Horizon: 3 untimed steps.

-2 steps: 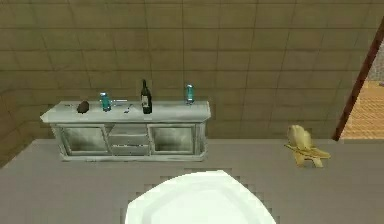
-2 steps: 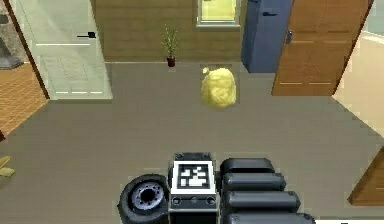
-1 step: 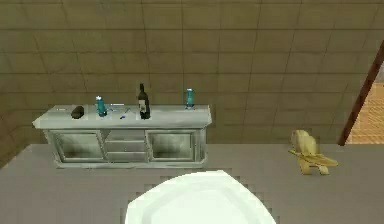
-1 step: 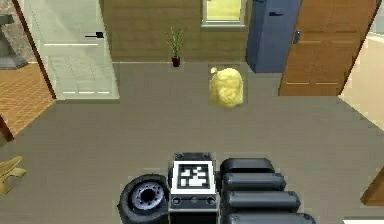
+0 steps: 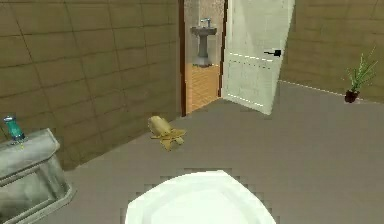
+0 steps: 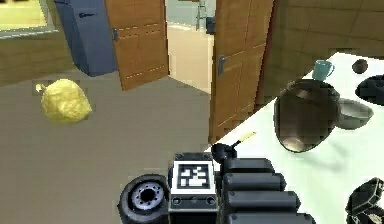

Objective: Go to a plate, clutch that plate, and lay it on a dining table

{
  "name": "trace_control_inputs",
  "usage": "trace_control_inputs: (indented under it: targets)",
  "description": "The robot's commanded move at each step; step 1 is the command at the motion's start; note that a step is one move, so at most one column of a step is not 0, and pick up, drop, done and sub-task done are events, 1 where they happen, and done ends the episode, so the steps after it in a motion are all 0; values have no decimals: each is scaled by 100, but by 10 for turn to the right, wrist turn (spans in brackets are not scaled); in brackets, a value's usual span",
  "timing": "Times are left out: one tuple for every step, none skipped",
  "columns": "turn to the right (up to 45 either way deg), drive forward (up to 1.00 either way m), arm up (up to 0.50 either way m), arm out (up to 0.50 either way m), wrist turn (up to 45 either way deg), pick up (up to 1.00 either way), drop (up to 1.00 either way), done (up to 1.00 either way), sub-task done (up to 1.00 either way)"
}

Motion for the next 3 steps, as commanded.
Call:
trace_control_inputs:
  targets:
    - [420,0,0,0,0,0,0,0,0]
    - [0,50,0,0,0,0,0,0,0]
    - [450,0,0,0,0,0,0,0,0]
